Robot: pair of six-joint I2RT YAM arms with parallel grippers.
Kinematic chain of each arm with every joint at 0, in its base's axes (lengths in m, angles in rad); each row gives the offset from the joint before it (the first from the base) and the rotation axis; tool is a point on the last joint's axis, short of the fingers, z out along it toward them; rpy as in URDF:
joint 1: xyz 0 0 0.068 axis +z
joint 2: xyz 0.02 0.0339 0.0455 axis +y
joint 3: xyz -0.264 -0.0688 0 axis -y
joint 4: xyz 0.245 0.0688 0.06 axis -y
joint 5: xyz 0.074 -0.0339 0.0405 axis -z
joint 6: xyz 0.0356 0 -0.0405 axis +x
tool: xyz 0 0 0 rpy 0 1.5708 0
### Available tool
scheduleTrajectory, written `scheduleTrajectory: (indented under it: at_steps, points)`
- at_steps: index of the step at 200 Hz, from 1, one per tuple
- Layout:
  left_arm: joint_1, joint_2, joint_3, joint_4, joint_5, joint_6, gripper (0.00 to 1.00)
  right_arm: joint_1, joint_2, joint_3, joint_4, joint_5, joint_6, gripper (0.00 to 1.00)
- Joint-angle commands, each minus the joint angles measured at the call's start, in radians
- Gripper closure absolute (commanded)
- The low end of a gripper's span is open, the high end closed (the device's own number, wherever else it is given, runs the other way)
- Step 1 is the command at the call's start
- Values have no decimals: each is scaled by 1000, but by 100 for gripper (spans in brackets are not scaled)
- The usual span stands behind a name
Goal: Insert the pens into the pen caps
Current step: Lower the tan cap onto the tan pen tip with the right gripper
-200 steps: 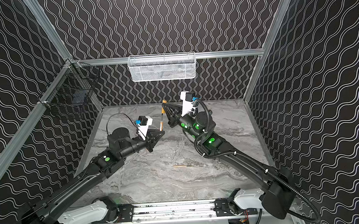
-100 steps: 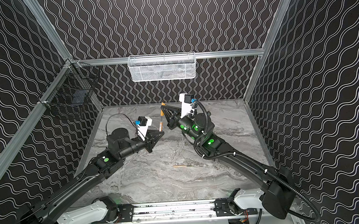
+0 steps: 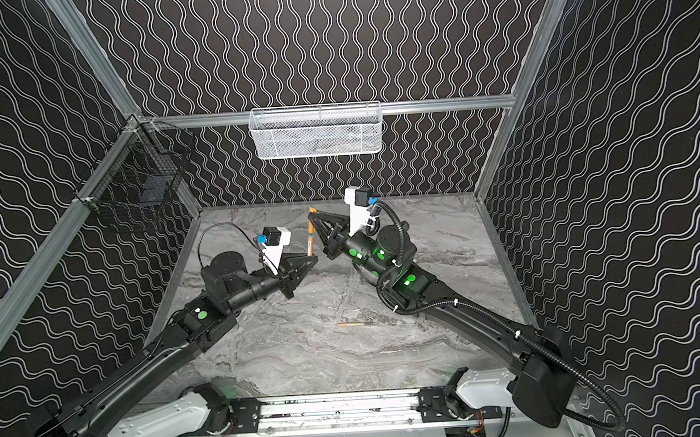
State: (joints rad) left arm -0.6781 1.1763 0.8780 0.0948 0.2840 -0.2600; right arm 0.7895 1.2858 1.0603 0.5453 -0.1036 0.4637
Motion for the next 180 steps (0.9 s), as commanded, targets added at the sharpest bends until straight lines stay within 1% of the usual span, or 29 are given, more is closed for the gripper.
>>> scheduleTrajectory:
  at_steps: [1,37,50,64,81,91,105,124,137,144,149,180]
  points:
    - [4,0,0,78,20,-19,100,0,-9,-4,15,-7,17,97]
    - [5,-1,-1,77,17,-18,100,0,-6,-6,18,-23,29,96]
    - [4,-1,-1,76,14,-18,100,1,-8,-12,21,-35,20,93]
    - [5,1,1,74,10,-13,100,3,-14,-34,40,-74,3,87]
    - [12,9,6,71,14,-9,100,10,-19,-56,68,-85,4,86]
    - [15,11,7,75,18,-9,100,14,-22,-85,65,-85,3,84]
    - [18,13,9,77,22,-9,100,17,-25,-82,53,-84,-3,83]
    - [20,17,11,71,18,3,100,17,-32,-70,12,-76,-14,77]
    - [20,21,14,66,22,13,100,17,-41,-70,-23,-58,-21,68]
    - [19,23,15,66,20,18,100,17,-48,-69,-52,-43,-29,65]
    - [20,23,15,65,21,22,100,17,-54,-36,-77,-33,-31,63]
    - [19,37,12,75,18,54,100,12,-77,28,-256,24,-73,58]
